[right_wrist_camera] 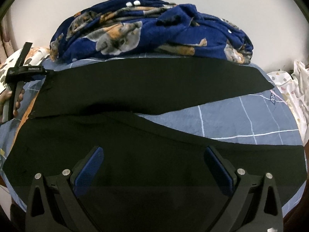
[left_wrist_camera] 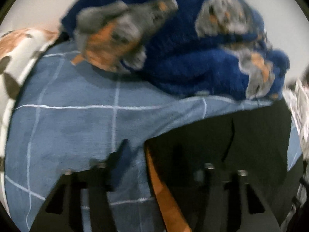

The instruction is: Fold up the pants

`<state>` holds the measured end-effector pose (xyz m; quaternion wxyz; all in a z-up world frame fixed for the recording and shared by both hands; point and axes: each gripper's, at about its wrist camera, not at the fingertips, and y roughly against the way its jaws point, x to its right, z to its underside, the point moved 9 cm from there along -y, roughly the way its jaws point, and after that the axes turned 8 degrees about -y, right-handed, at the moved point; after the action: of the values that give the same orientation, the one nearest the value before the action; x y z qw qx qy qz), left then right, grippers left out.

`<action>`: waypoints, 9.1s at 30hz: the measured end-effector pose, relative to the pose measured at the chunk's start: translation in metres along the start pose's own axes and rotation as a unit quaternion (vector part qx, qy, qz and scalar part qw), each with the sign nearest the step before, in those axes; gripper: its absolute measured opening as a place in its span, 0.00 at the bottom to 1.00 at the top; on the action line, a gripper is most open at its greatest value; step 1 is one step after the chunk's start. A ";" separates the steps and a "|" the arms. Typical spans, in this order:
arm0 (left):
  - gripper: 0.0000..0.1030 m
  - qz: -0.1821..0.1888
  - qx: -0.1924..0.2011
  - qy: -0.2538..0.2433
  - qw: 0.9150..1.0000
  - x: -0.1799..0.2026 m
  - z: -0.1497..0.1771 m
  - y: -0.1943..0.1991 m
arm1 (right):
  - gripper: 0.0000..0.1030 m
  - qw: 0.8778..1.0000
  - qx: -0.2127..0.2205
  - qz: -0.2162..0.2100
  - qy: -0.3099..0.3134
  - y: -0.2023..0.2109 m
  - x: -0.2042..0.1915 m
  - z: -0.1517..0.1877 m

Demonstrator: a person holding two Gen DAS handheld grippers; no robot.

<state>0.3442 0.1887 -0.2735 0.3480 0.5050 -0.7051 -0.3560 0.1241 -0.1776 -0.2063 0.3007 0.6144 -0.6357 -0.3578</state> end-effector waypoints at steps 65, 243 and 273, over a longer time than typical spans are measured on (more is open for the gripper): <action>0.13 -0.013 -0.023 0.016 1.000 0.116 0.264 0.191 | 0.07 0.869 -0.201 -0.336 -0.302 -0.009 -0.035 0.089; 0.70 0.041 0.021 -0.070 0.996 0.245 0.211 0.161 | 0.12 0.924 0.062 -0.236 -0.294 0.095 0.197 -0.028; 0.72 0.070 0.004 -0.030 0.997 0.234 0.220 0.149 | 0.33 0.991 -0.051 -0.113 0.046 0.037 0.039 0.063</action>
<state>0.0302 0.0324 -0.2270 0.3484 0.4455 -0.7501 -0.3428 0.0487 -0.2113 -0.2132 0.3179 0.6820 -0.5288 -0.3925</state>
